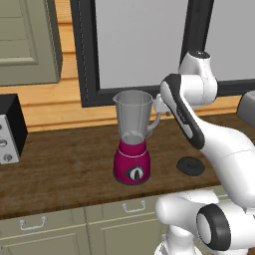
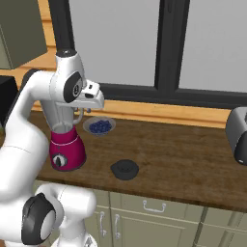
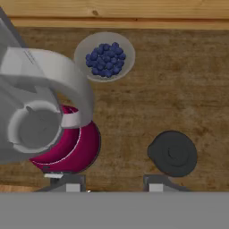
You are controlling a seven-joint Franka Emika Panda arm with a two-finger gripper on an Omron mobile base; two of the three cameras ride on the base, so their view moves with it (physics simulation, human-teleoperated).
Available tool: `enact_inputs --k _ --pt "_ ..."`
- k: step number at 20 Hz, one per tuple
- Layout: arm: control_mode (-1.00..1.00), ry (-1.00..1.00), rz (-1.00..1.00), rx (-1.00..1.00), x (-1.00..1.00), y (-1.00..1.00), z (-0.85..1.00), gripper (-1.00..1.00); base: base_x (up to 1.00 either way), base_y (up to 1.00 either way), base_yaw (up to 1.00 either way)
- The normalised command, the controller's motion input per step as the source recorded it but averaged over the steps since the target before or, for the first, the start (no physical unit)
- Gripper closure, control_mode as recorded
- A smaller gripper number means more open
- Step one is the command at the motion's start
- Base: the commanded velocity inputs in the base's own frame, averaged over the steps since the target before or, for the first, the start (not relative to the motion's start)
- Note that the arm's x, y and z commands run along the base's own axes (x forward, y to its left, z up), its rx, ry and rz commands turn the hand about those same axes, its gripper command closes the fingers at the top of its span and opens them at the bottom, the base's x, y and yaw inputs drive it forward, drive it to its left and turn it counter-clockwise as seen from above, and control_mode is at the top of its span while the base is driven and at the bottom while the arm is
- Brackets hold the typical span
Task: Close the lid blender by securely placing the lid on top.
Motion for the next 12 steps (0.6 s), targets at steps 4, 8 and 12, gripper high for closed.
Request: enact_inputs --k 4,8,12 --pt "-1.0 -0.01 -0.01 -0.01 -0.04 0.05 -0.02 -1.0 0.0 0.0 0.0" --pt "-1.0 -0.09 -0.01 0.01 -0.61 -0.27 -0.41 -1.0 0.0 0.0 0.0" --pt "-1.0 0.01 -0.04 0.0 -0.57 -0.61 -0.58 -1.0 0.0 0.0 0.0"
